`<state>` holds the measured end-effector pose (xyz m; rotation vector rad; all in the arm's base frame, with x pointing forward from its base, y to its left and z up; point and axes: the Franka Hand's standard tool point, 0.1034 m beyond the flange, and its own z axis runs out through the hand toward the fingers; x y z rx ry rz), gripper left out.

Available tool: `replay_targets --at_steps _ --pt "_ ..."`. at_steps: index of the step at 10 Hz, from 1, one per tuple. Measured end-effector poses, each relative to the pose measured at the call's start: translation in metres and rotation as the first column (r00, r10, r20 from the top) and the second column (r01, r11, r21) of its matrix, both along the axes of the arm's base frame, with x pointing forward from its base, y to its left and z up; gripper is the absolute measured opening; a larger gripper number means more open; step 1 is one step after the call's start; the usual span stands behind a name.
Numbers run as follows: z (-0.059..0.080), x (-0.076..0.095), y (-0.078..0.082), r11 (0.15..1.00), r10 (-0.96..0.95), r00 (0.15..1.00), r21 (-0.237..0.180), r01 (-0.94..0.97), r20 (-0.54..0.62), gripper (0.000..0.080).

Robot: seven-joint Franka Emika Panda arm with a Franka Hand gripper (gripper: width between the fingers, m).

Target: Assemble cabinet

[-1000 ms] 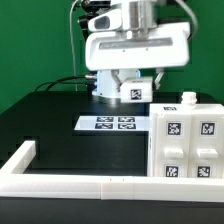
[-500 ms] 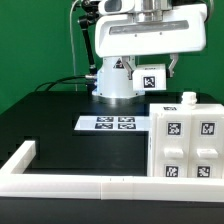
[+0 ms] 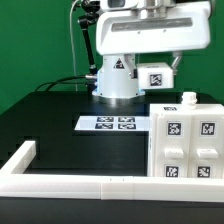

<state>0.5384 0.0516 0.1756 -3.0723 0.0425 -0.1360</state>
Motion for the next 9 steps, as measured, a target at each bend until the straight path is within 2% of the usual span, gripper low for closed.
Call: replay_targets --at_steps 2,6,7,9 --pt "0.008 0.022 0.004 0.998 0.063 0.998 -0.003 -0.063 0.028 0.0544" --pt "0.004 0.02 0.004 0.998 0.061 0.998 -0.004 -0.061 0.024 0.0544" --pt "0.005 0.028 0.006 0.997 0.083 0.996 -0.006 -0.083 0.032 0.0544" --pt "0.004 0.056 0.02 0.994 0.109 0.992 -0.007 -0.109 0.056 0.0544"
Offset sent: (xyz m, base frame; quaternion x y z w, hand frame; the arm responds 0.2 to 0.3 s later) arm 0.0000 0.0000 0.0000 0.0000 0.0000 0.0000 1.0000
